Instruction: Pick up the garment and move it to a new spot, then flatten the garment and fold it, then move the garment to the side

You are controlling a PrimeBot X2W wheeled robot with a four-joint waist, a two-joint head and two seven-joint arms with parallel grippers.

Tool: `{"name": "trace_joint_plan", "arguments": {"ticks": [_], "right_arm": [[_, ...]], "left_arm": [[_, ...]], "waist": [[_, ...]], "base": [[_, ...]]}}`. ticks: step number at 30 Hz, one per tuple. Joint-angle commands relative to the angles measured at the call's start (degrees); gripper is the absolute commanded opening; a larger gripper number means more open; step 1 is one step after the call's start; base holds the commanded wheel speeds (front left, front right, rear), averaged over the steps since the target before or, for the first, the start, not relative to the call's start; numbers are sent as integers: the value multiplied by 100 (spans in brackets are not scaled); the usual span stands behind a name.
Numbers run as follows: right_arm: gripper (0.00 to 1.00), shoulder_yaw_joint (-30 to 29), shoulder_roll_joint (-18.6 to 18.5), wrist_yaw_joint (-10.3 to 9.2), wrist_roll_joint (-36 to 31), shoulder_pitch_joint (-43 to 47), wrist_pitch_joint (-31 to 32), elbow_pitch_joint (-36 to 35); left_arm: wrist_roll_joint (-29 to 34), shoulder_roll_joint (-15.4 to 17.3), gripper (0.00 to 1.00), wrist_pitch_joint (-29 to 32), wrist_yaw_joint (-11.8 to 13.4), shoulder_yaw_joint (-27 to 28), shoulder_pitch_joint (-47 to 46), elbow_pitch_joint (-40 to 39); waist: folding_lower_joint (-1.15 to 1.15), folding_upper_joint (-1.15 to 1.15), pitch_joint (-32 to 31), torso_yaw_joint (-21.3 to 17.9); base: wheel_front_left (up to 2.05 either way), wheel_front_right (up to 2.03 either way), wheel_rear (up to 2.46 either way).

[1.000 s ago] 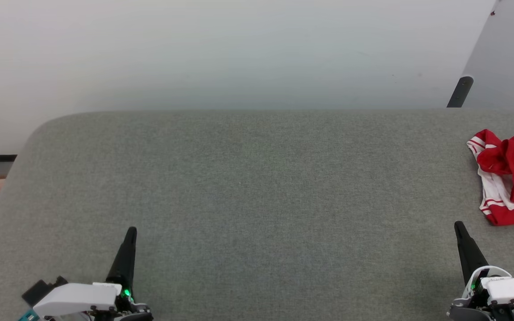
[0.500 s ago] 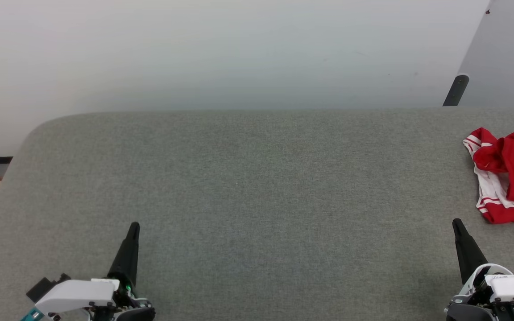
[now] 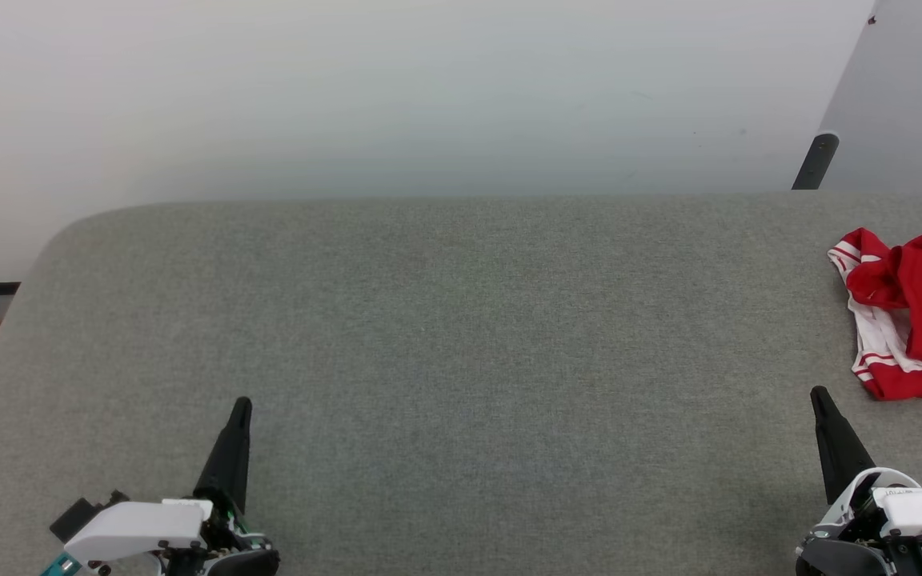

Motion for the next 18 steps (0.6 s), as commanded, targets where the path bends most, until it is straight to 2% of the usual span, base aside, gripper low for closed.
{"name": "trace_joint_plan", "arguments": {"ticks": [1,18], "right_arm": [[0,-3,19,2,21,-19,7,0],[0,-3,18,2,22,-19,6,0]], "left_arm": [[-14,-7,0,12,-18,14,-47,6],[-10,-9,0,16,-18,17,-47,6]], "waist": [[0,0,0,0],[0,0,0,0]], "base": [[0,0,0],[0,0,0]]}}
